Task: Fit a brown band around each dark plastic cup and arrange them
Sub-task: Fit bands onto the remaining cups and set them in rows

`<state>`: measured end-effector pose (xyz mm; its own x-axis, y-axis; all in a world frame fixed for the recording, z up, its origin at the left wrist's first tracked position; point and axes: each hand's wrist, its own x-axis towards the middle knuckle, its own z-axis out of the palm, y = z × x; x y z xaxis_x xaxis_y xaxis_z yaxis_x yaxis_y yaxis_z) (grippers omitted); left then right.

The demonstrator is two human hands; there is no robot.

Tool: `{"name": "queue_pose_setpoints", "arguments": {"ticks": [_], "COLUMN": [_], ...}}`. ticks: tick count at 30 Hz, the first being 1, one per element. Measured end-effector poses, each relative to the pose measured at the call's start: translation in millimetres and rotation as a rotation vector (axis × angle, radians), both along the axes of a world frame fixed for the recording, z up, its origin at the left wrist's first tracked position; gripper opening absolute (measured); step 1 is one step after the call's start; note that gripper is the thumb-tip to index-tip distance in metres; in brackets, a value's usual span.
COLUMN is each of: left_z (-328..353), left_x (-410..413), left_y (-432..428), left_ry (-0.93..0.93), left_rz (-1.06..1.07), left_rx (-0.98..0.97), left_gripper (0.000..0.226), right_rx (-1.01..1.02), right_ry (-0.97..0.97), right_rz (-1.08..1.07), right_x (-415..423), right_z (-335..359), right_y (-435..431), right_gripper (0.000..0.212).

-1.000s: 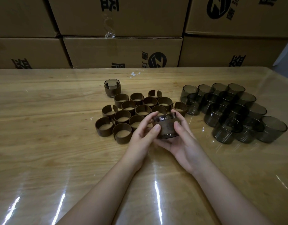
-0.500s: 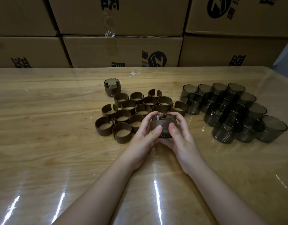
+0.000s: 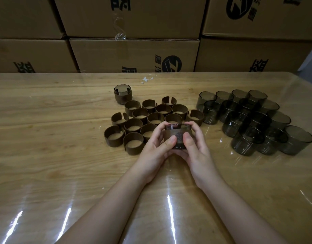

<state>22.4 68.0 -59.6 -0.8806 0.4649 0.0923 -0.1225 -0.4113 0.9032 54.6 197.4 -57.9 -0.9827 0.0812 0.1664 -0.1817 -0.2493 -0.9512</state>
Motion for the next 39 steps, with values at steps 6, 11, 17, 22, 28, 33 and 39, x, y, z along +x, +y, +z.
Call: {"name": "queue_pose_setpoints", "arguments": {"ticks": [6, 11, 17, 22, 28, 33, 39], "left_z": [0, 1, -1, -1, -4, -7, -8], "left_x": [0, 0, -1, -1, -2, -2, -4], "left_y": [1, 2, 1, 1, 1, 2, 2], "left_ry": [-0.005, -0.003, 0.013, 0.019, 0.028, -0.001, -0.029], "left_rz": [-0.014, -0.014, -0.015, -0.013, 0.023, 0.072, 0.174], "left_rx": [0.04, 0.028, 0.025, 0.039, 0.014, -0.041, -0.023], "left_gripper": [0.056, 0.062, 0.057, 0.051, 0.046, 0.065, 0.075], "right_rx": [0.018, 0.029, 0.04, 0.034, 0.043, 0.098, 0.161], "right_ry": [0.008, 0.002, 0.003, 0.009, 0.003, 0.005, -0.016], "right_rz": [-0.013, -0.013, -0.009, -0.008, -0.016, 0.024, 0.069], "right_x": [-3, -2, -1, -1, 0, -1, -3], "right_z": [-2, -3, -1, 1, 0, -1, -10], "right_y": [0, 1, 1, 0, 2, 5, 7], "right_gripper": [0.028, 0.027, 0.043, 0.041, 0.038, 0.048, 0.068]}}
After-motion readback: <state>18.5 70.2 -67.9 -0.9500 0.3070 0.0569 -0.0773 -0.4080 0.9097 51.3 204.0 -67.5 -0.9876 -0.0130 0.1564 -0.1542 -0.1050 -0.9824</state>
